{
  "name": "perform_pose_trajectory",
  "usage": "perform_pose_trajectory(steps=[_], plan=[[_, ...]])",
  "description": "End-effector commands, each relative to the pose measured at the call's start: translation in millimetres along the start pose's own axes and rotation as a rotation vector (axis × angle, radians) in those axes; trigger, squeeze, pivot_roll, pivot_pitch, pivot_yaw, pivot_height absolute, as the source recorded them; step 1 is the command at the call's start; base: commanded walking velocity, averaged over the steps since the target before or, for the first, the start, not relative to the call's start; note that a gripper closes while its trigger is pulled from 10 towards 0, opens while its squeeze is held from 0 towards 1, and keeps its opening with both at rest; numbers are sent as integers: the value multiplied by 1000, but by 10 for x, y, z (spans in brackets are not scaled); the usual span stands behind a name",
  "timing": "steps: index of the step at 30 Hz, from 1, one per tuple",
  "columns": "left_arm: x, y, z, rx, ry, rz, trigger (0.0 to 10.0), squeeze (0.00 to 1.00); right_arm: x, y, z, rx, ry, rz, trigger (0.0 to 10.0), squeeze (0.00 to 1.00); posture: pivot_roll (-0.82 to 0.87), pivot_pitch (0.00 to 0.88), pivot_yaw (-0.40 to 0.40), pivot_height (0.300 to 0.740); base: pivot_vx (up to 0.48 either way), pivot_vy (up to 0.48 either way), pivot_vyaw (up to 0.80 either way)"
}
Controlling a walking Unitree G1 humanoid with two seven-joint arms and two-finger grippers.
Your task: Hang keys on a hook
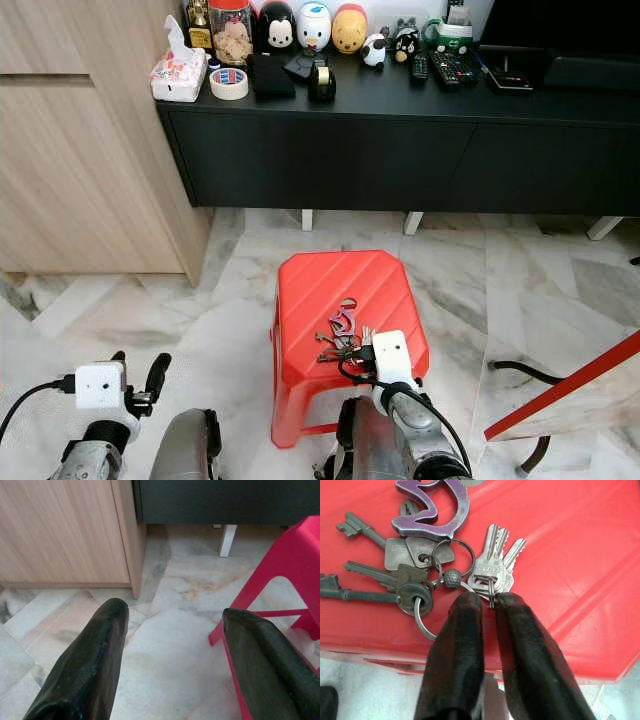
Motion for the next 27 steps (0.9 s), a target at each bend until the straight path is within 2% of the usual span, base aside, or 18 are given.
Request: perform_pose_trajectory(steps=[1,8,15,22,23,24,27], plan=[[52,-89,-30,-9,-9,30,10000,0,6,-25,-9,3,0,8,0,0,174,165,-96,584,0,0,0],[64,-109,-32,-9,-6,37,10000,0,17,-59,-29,9,-6,20,0,0,175,164,-99,584,0,0,0],[96,-169,-30,-11,4,55,10000,0,16,19,-68,-5,-36,-28,0,0,177,151,-104,584,0,0,0],[96,-169,-30,-11,4,55,10000,0,16,19,-68,-5,-36,-28,0,0,177,151,-104,584,0,0,0],[99,-176,-31,-12,4,57,10000,0,14,42,-73,-7,-39,-39,0,0,177,148,-105,584,0,0,0],[72,-203,-36,-16,4,65,10000,0,6,145,-82,-10,-43,-85,0,0,168,103,-112,584,0,0,0],[-4,-254,-57,-36,-3,79,10000,0,18,416,-119,-24,-52,-215,0,0,164,63,-119,584,0,0,0]])
Point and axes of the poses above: a point about 5 cm out from each wrist's last joint towards the gripper, its own x axis pointing back from the gripper into the wrist, its own y axis along the axis of the wrist's last joint, z = x × y, the point moved 4 cm from there along -x, pointing out of the wrist towards the gripper, and after that the axes turned 11 degrees about -x, right-handed, at the moved point
